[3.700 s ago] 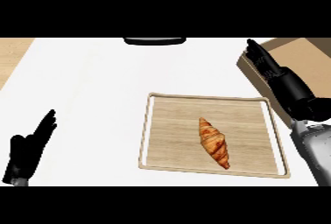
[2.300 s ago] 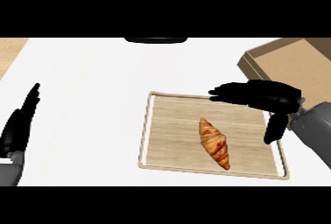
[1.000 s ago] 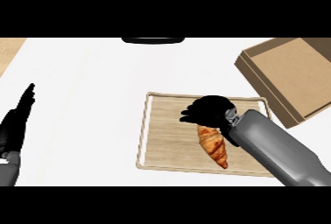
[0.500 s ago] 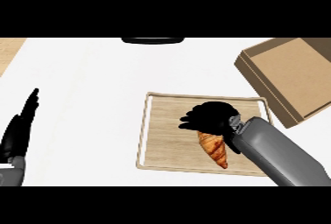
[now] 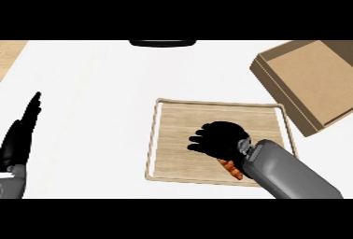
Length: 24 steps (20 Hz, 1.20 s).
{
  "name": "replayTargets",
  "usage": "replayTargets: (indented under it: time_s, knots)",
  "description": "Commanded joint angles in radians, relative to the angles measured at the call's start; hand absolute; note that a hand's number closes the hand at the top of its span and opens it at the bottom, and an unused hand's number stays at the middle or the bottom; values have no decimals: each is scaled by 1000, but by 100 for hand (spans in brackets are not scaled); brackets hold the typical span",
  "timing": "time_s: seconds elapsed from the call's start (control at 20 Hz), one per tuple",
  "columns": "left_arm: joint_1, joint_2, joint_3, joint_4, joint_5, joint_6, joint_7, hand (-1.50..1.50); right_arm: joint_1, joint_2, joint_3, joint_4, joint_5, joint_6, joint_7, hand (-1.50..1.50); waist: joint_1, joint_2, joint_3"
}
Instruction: Pick the croissant from the tray and place it in the cardboard box
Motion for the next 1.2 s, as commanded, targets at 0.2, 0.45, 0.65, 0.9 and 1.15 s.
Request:
replayTargets:
  time_s: [0.2, 0.45, 0.65, 0.9, 1.15]
  knots:
    - [-31, -18, 36, 89, -16, -23, -58, 0, 62, -9, 21, 57, 116, -32, -8, -150, 0, 2, 0]
    - [21, -17, 43, 18, -17, -35, -43, 0, 5, 22, -4, 144, 155, -227, -96, 150, 11, 4, 1]
    - [5, -55, 13, -34, -70, 5, 17, 0, 46, 92, -4, 155, 229, -331, -75, 150, 5, 2, 1]
    - [-32, -41, 47, 17, -45, -44, -6, 0, 10, 108, -50, 187, 296, -433, -122, 150, 3, 2, 0]
    - [42, 1, 114, 7, -29, -5, 26, 0, 154, -199, -576, 228, 54, -550, -4, 150, -145, -7, 15]
